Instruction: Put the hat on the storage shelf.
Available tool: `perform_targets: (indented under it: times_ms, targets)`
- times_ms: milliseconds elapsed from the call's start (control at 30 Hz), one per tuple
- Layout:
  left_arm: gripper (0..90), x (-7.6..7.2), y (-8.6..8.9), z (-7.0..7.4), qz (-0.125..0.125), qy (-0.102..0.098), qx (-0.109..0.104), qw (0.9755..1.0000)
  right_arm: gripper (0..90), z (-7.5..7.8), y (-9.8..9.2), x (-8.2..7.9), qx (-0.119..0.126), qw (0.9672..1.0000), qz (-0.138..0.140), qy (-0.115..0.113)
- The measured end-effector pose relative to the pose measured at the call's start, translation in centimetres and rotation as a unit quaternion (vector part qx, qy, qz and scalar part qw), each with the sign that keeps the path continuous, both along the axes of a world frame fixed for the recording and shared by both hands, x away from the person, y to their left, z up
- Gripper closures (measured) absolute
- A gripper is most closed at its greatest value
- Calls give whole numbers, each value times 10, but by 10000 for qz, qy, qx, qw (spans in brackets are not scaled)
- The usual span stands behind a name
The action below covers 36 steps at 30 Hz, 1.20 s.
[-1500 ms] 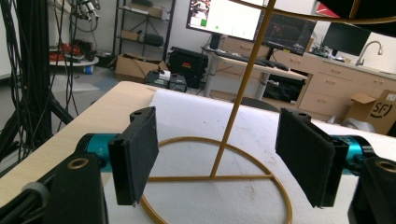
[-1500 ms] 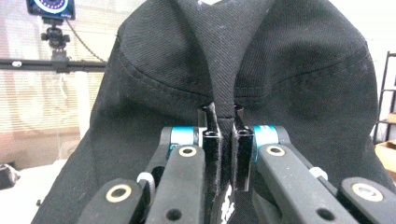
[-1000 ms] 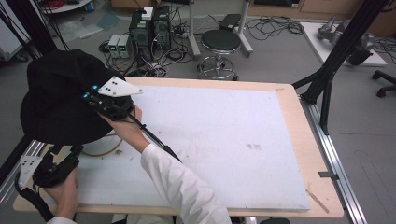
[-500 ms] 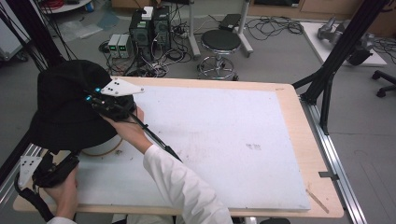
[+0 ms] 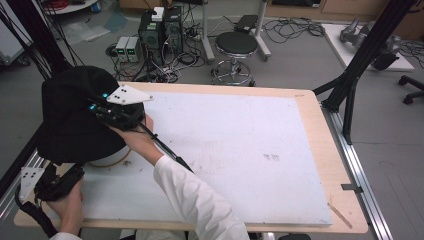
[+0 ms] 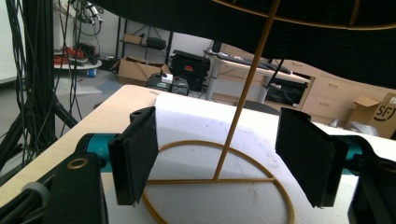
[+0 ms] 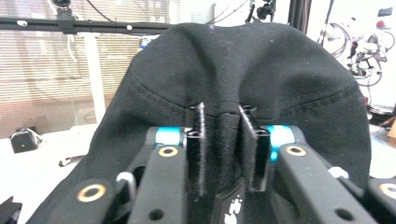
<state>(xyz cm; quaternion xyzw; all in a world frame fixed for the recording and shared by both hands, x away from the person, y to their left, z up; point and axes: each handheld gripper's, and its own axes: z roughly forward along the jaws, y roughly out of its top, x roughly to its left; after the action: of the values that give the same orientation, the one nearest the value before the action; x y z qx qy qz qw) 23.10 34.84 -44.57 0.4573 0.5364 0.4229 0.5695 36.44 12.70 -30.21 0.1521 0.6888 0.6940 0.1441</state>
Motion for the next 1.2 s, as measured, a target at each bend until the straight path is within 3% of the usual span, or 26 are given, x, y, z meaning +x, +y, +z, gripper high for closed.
perform_targets:
  times_ms: [100,200,400,733,867,1067,1200]
  targets:
    - [301,0,0,0,5,-2,-11,10000,643,0,0,-1,41,10000,10,-51]
    - [300,0,0,0,9,-3,-4,10000,475,0,-1,0,197,9998,65,52]
    - [300,0,0,0,5,1,12,10000,288,-1,-5,3,-72,9998,-149,76]
    - [300,-1,0,1,33,-30,53,10000,216,-4,-28,5,-82,9993,-314,198]
    - [300,-1,-2,1,27,-29,67,10000,171,0,-39,5,-189,9988,-404,217]
    - [300,-3,-4,2,33,-21,82,10000,154,8,-66,-1,-236,9978,-622,81]
    - [300,-2,-4,1,46,-23,96,9999,140,8,-85,-3,-160,9971,-728,182]
